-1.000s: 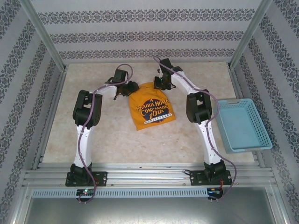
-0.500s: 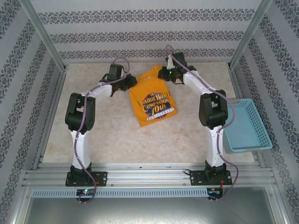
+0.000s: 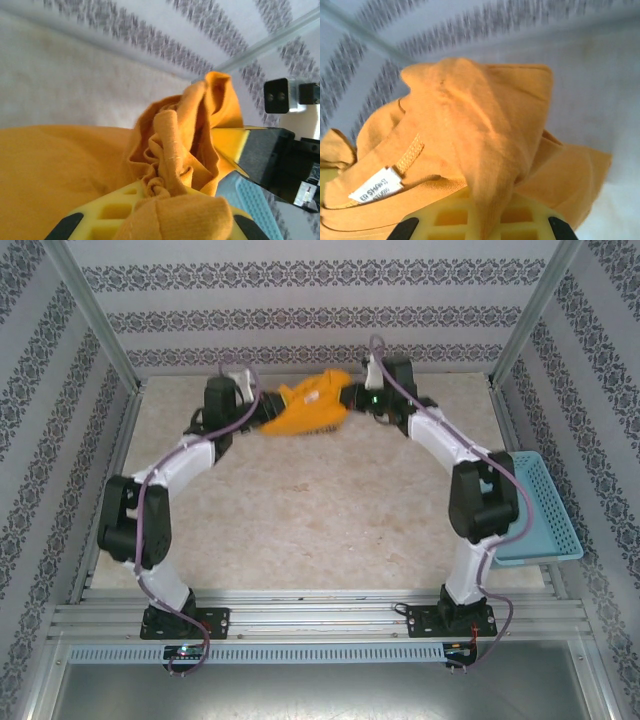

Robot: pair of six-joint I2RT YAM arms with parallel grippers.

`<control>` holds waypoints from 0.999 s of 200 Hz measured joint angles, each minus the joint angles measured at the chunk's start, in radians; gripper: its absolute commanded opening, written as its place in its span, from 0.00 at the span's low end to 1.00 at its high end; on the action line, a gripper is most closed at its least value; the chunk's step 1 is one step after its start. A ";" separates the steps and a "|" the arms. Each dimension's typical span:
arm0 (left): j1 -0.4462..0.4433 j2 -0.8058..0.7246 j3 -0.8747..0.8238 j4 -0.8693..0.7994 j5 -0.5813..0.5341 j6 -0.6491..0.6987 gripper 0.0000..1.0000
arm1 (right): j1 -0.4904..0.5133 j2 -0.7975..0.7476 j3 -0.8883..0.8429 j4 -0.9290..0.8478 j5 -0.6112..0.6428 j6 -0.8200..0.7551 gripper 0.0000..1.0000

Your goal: Fold the inside-out t-shirt

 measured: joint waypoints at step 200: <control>-0.037 -0.005 -0.375 0.076 -0.352 -0.081 0.00 | 0.116 0.214 0.014 -0.047 0.060 0.010 0.04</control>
